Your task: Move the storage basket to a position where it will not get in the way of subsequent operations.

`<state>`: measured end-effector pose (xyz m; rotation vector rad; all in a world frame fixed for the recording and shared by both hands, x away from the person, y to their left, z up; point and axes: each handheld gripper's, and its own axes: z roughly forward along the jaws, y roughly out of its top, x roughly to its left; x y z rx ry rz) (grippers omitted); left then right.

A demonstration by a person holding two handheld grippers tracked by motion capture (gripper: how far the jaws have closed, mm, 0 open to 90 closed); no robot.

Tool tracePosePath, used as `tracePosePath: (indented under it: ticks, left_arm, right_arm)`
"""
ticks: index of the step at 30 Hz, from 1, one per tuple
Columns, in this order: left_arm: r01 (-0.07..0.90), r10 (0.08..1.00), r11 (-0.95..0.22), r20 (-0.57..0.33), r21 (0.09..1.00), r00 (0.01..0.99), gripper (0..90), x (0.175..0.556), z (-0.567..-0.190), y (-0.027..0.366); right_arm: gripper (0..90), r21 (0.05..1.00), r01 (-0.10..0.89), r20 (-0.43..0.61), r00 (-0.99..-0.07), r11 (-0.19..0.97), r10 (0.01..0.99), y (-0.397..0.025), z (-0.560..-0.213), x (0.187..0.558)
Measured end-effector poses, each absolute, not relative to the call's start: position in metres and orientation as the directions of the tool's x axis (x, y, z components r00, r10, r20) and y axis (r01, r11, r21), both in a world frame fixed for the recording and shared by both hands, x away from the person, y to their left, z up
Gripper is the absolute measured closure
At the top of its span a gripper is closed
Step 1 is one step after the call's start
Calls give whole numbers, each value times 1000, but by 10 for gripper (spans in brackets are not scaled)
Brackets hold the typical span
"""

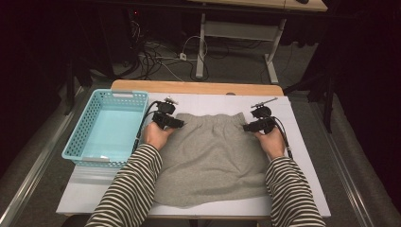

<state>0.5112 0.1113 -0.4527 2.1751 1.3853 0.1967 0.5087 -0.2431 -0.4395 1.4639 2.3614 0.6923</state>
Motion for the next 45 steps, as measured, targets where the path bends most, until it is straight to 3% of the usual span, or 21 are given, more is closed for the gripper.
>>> tracePosePath:
  ticks: [5, 9, 12, 20, 26, 30, 37, 43, 45]
  left_arm:
    - [784, 863, -388, -108, 485, 494, 660, 510, -455, 105]
    - [772, 860, -393, -96, 500, 500, 795, 508, -450, 108]
    - [738, 870, -366, -72, 567, 487, 814, 506, -440, 111]
    - [698, 884, -345, -32, 627, 466, 806, 515, -415, 119]
    - [725, 887, -353, -34, 592, 460, 781, 520, -425, 117]
    - [736, 889, -368, -17, 568, 458, 661, 520, -431, 112]
    - [730, 876, -368, -49, 576, 480, 499, 511, -421, 111]
    - [712, 846, -341, -130, 614, 516, 459, 488, -414, 115]
    - [700, 833, -369, -116, 611, 540, 459, 478, -414, 116]
  right_arm:
    - [824, 485, 767, 11, -485, 420, 874, -238, -447, 511]
    - [860, 479, 748, -55, -496, 458, 867, -234, -440, 510]
    - [862, 529, 715, -93, -486, 457, 869, -235, -429, 507]
    - [859, 589, 649, -159, -492, 482, 856, -229, -401, 516]
    - [843, 563, 672, -153, -488, 481, 860, -220, -411, 526]
    - [723, 521, 696, -134, -506, 495, 852, -214, -424, 526]
    - [539, 565, 667, -81, -541, 485, 837, -218, -415, 508]
    - [466, 583, 656, -47, -562, 479, 826, -222, -407, 479]
    - [466, 584, 647, -43, -578, 490, 815, -220, -405, 468]
